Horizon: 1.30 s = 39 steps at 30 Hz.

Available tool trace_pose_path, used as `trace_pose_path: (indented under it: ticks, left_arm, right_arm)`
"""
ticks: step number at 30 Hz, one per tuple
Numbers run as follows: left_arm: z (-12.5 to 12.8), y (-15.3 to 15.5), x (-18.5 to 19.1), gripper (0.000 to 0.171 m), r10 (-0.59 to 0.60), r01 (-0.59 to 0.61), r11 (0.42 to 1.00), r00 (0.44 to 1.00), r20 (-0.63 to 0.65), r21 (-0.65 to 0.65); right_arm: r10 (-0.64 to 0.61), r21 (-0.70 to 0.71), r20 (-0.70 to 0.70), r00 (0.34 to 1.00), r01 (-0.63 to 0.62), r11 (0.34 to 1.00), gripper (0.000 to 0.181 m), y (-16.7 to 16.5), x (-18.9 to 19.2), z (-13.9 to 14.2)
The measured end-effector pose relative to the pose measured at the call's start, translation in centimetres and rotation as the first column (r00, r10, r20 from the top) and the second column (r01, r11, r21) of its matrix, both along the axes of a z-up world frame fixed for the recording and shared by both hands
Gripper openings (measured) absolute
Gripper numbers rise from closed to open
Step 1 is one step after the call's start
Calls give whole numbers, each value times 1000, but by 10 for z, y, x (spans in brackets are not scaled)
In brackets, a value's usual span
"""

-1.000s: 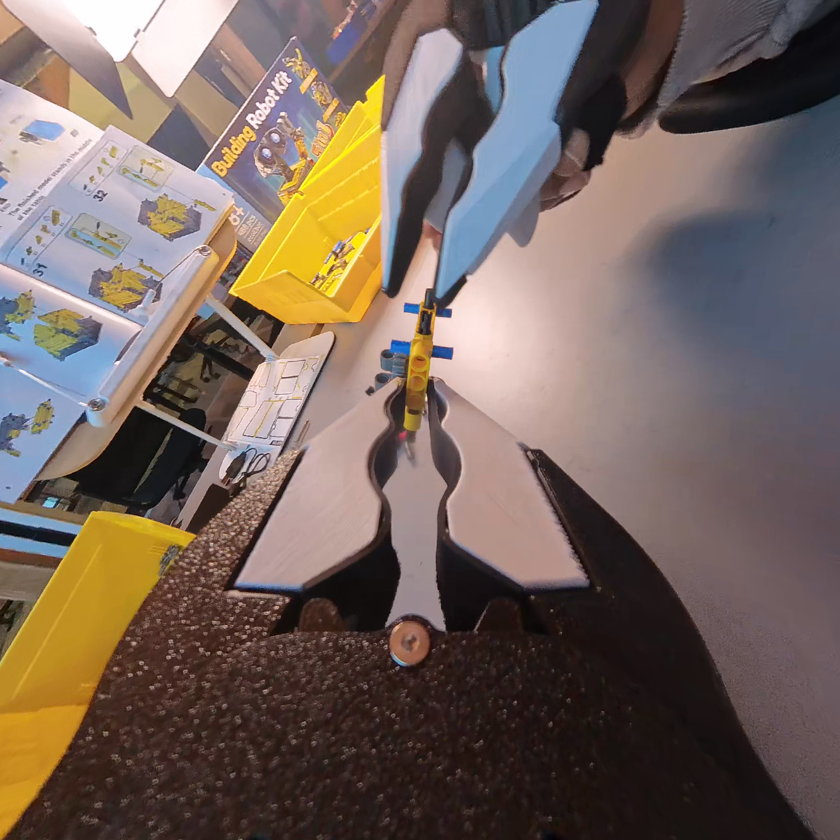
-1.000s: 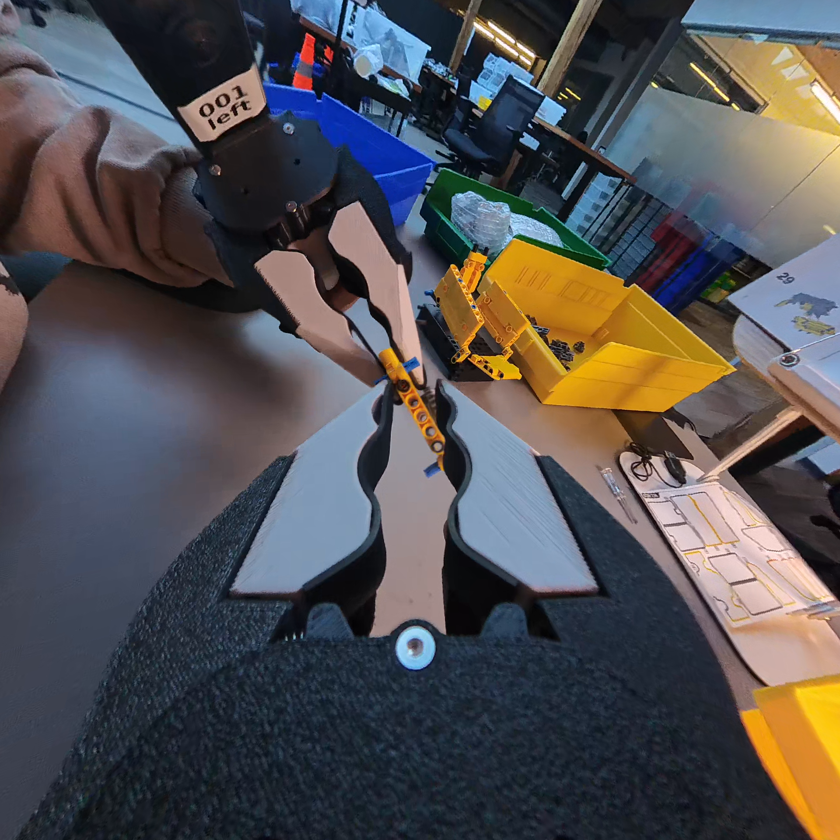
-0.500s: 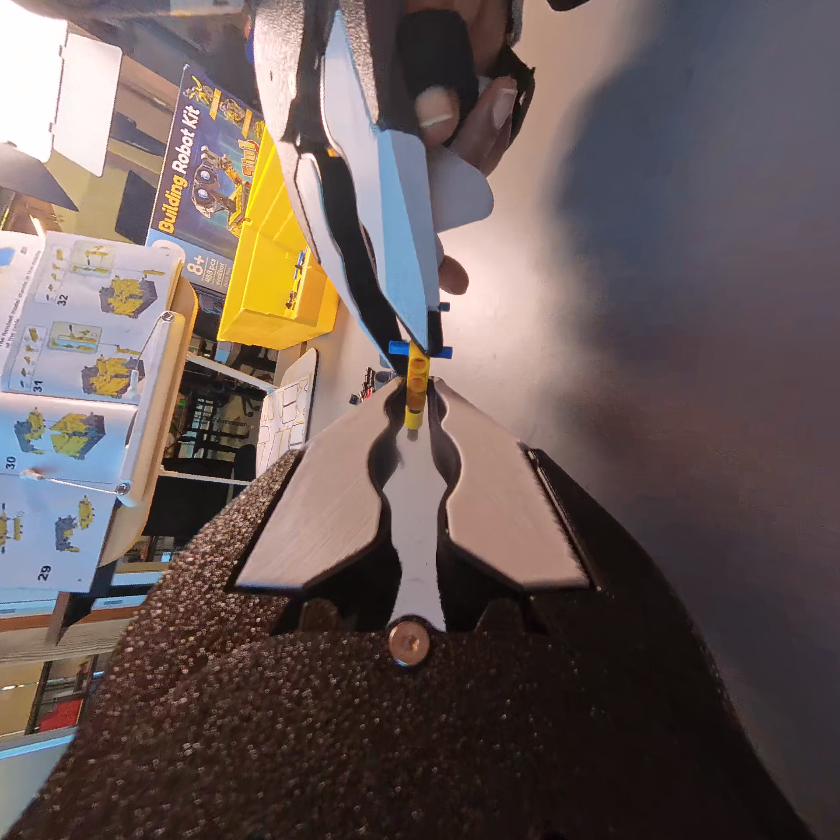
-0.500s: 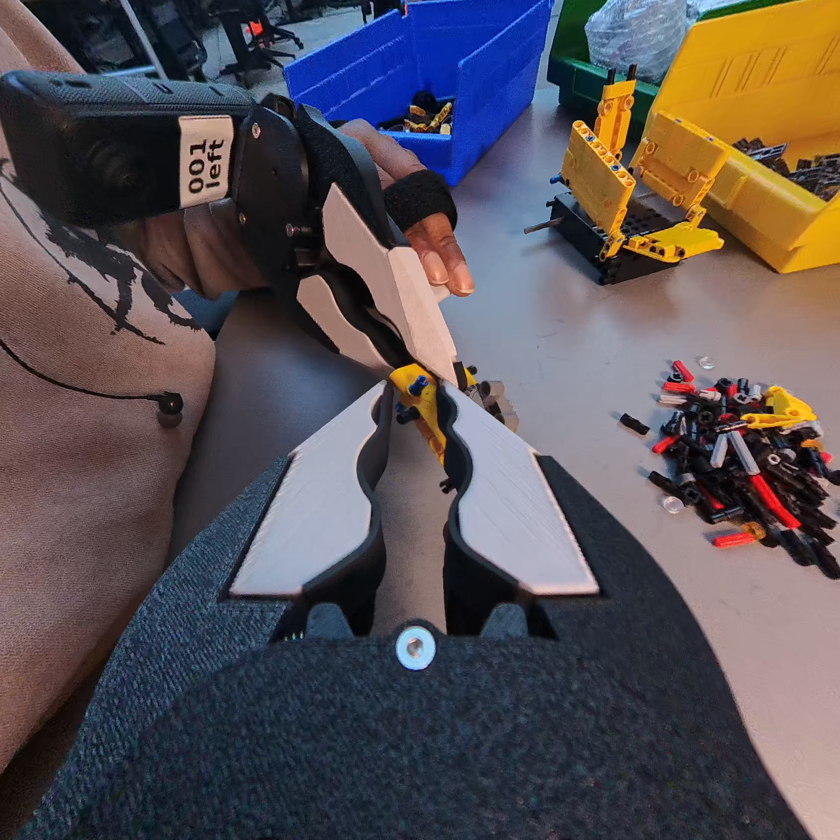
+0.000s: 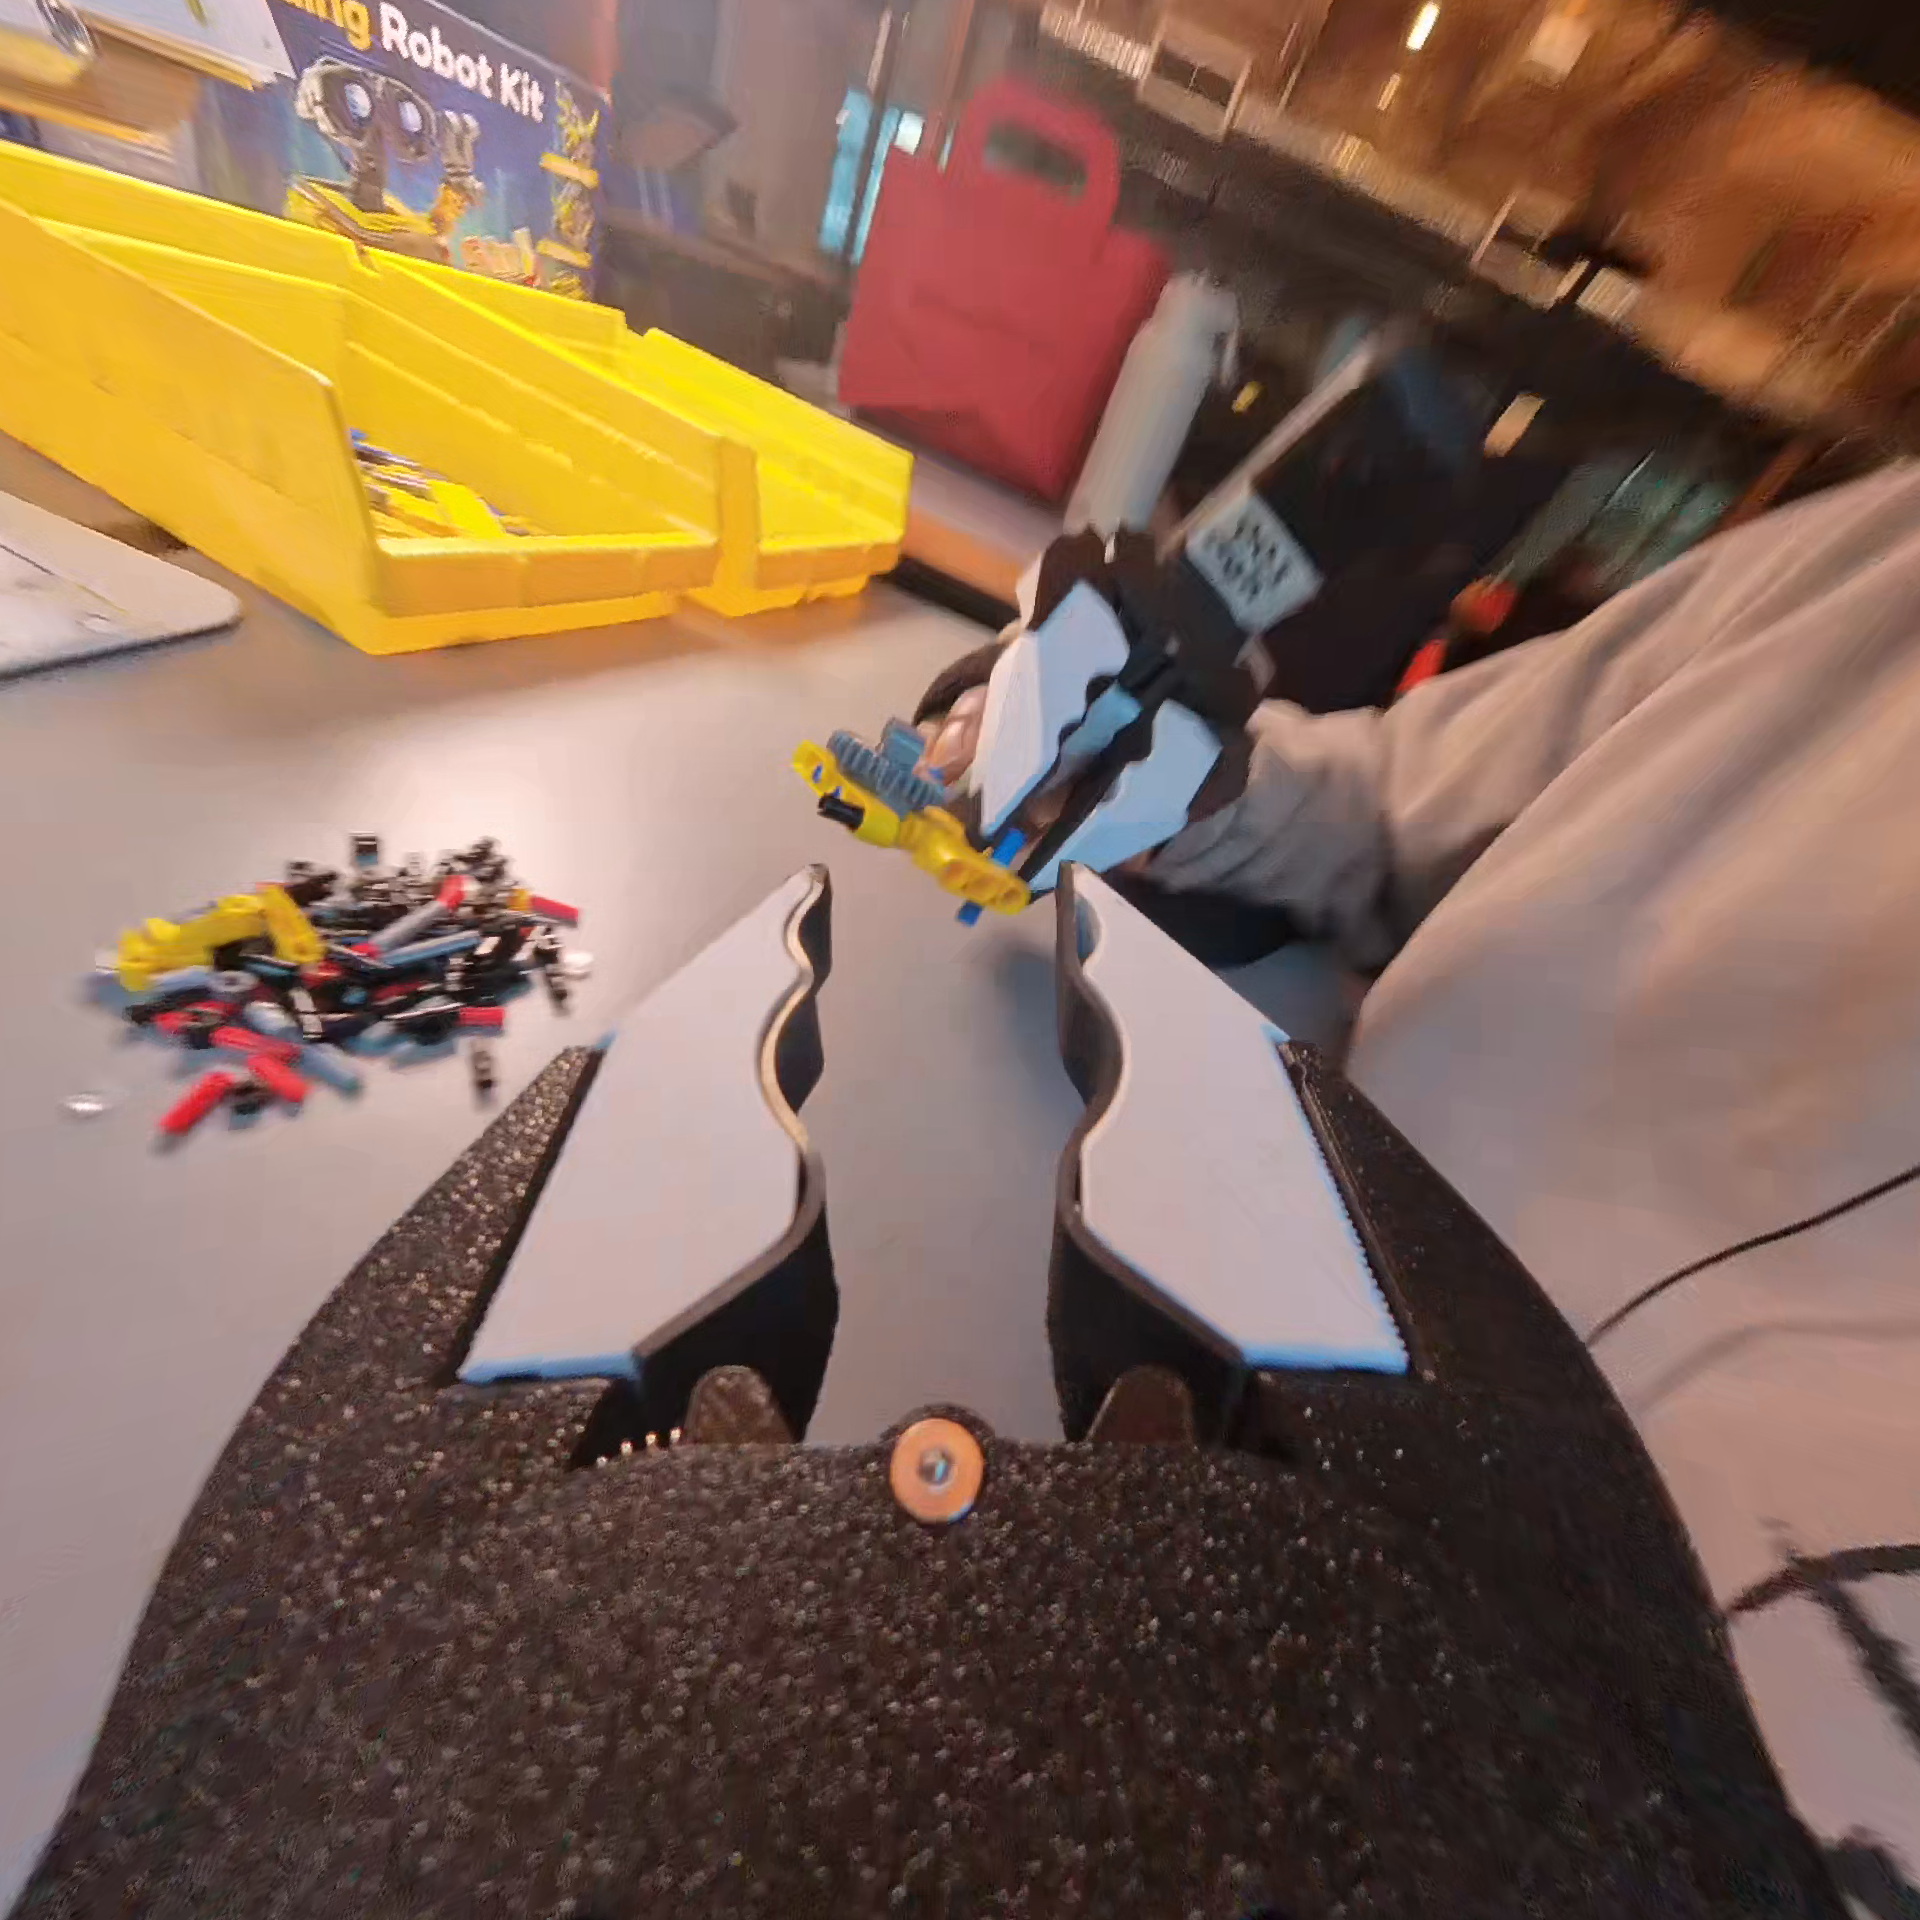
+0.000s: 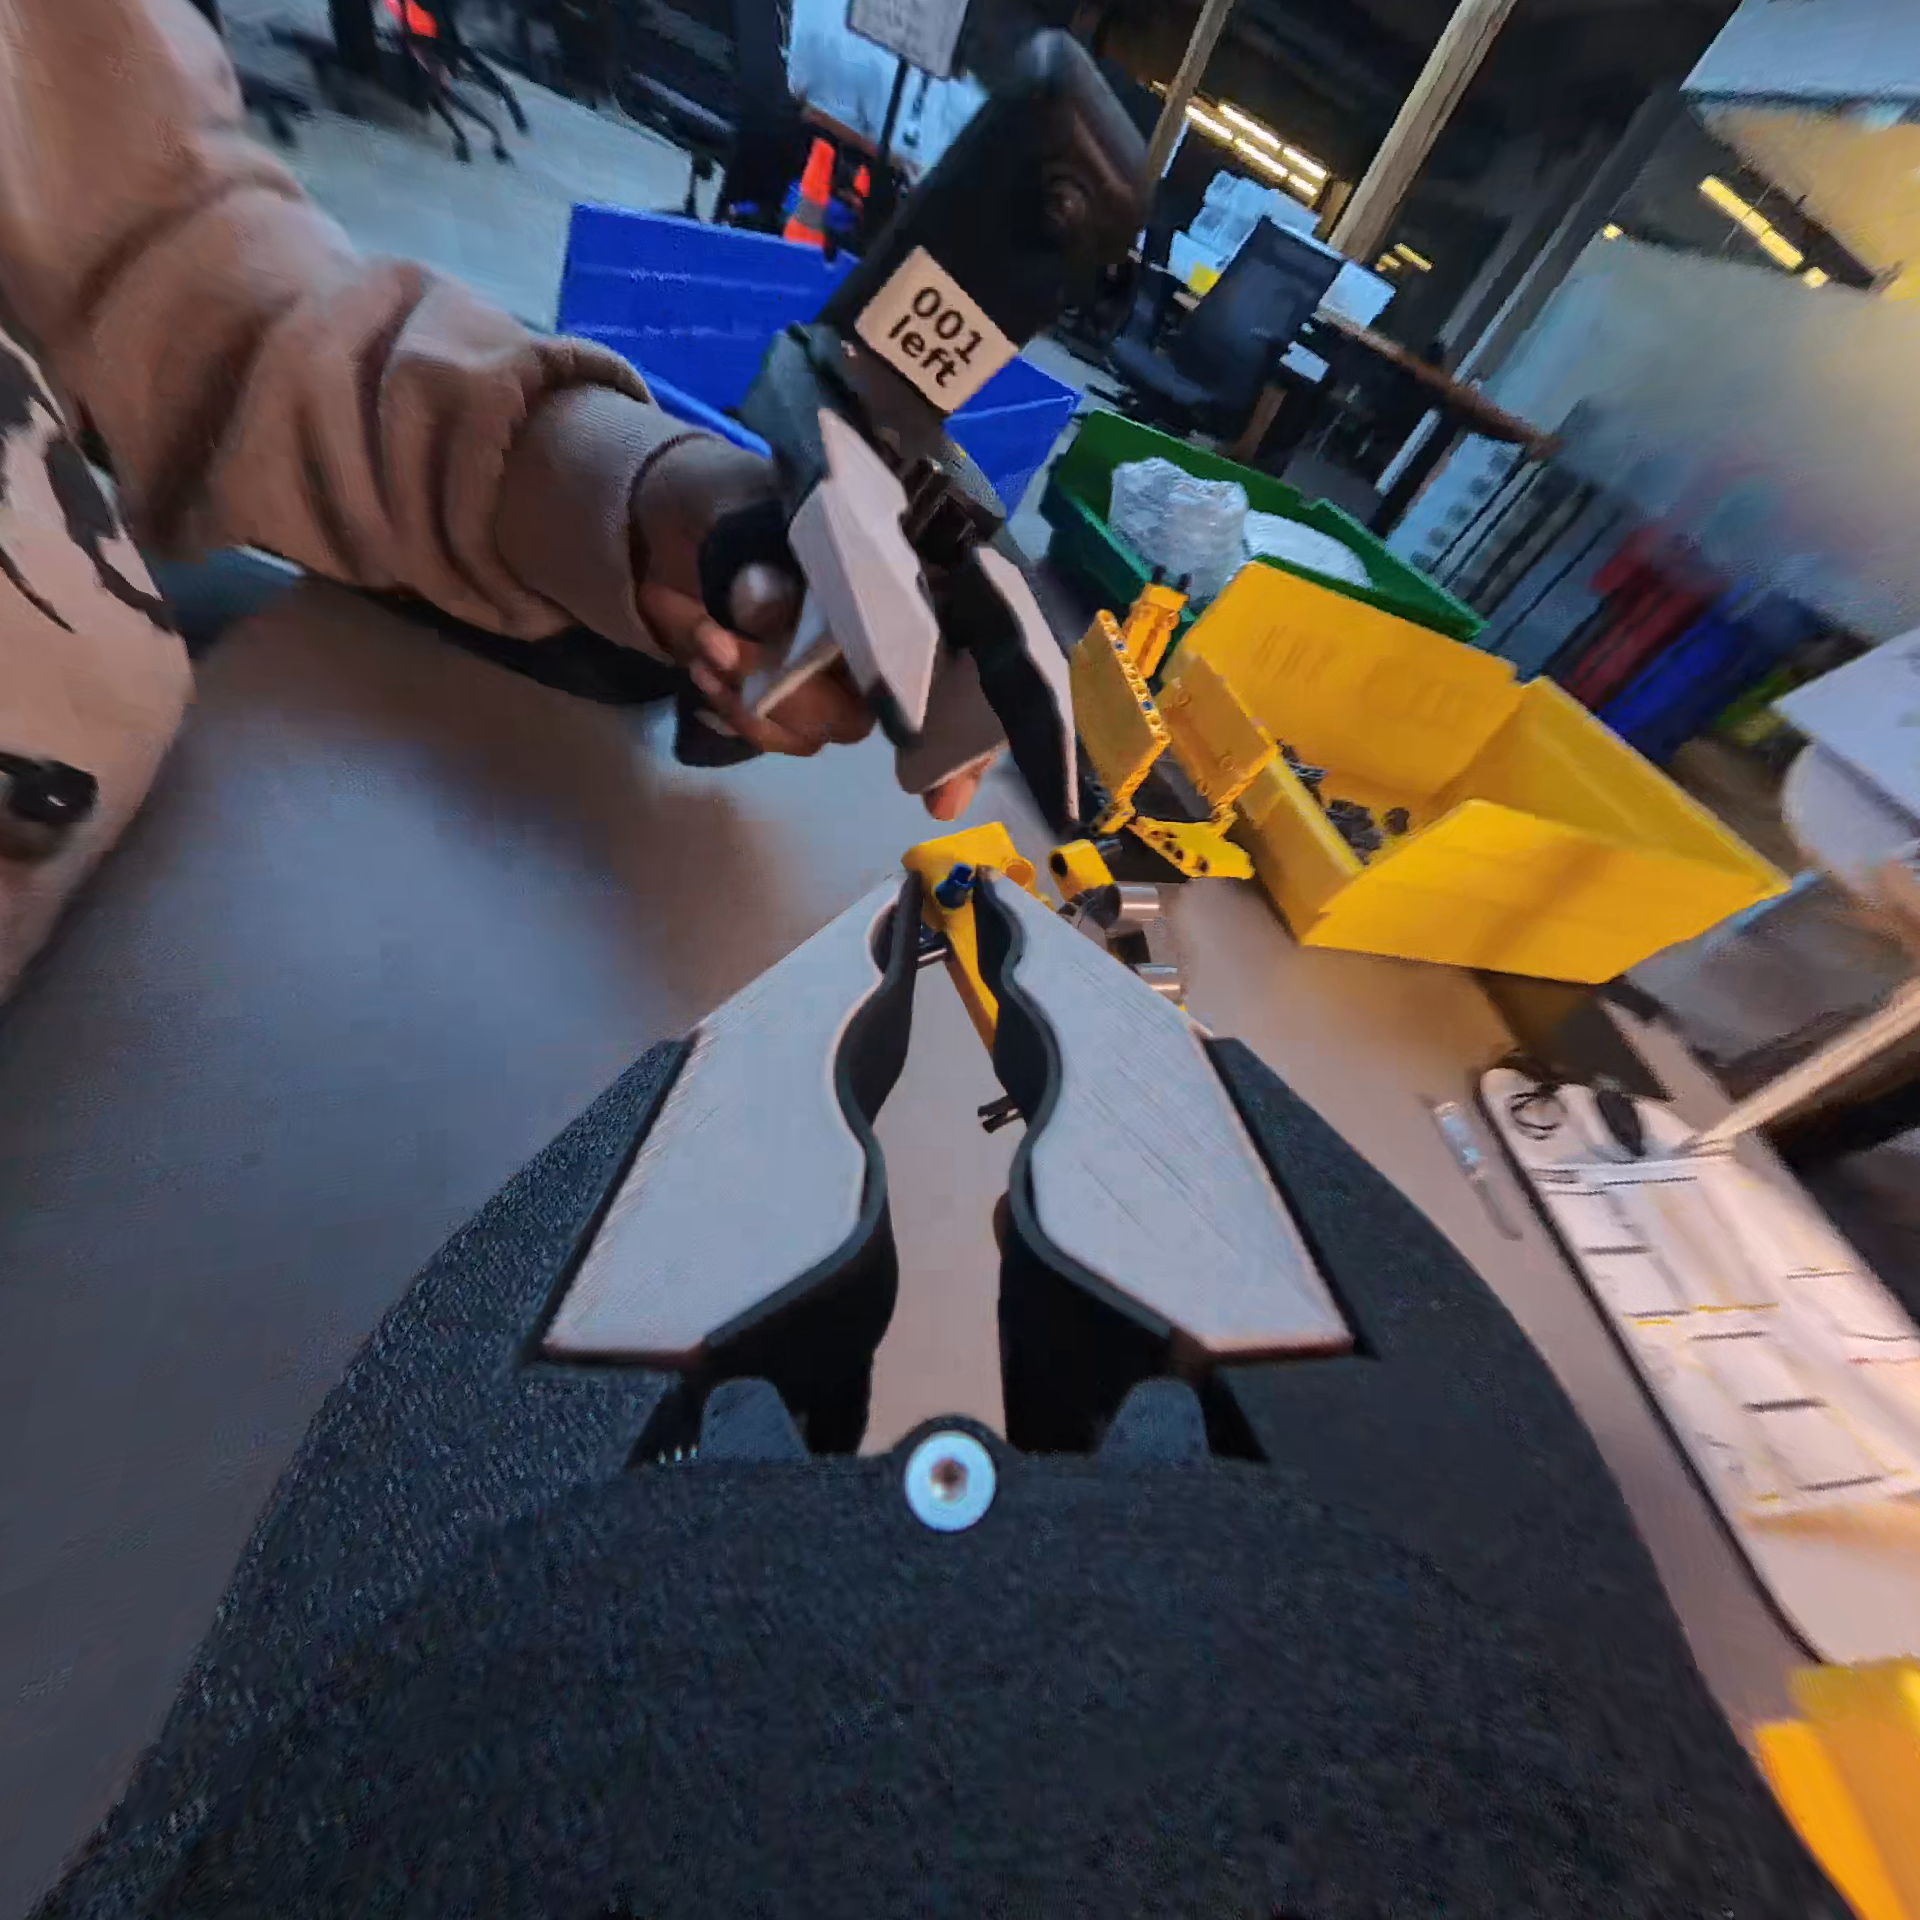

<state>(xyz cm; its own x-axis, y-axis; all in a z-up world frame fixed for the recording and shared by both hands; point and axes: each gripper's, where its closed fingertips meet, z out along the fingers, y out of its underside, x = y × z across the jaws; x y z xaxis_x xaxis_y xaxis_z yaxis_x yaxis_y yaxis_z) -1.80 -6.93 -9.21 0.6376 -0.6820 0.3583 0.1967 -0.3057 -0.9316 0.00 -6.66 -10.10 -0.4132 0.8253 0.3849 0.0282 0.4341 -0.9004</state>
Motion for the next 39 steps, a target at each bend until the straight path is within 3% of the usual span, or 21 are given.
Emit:
trace_pose_path:
  ticks: [5,9,12,13,17,21,24,28,39]
  left_arm:
    - [-5,2,8,32,-63,126,970,955,289,-206]
    - [-3,5,15,17,-69,179,955,908,414,-234]
    - [-8,7,13,17,-50,142,963,931,362,-231]
    - [-8,7,13,7,-49,126,969,943,331,-214]
    - [-16,11,8,6,17,5,986,991,133,-166]
    - [-26,16,3,6,72,-66,982,997,26,-176]
    - [-33,19,-2,6,104,-95,970,994,28,-223]
    - [-34,20,-5,6,102,-64,956,987,121,-285]
    - [-29,24,-8,7,126,-27,943,951,282,-331]
  right_arm:
    - [-56,275,-131,990,91,957,8,-2,-5,1]
    - [-50,417,-205,977,133,899,6,-7,-9,4]
    - [-51,486,-218,975,154,860,6,-5,-10,0]
    - [-58,489,-202,978,153,859,7,-3,-10,-3]
    - [-82,436,-161,984,145,888,3,-1,-11,-8]
    - [-120,491,-125,985,166,855,4,3,-16,-19]
    - [-161,550,-103,982,191,813,4,7,-21,-26]
    - [-188,569,-87,978,204,797,6,8,-24,-29]
    - [-231,475,-71,970,237,848,3,13,-27,-23]
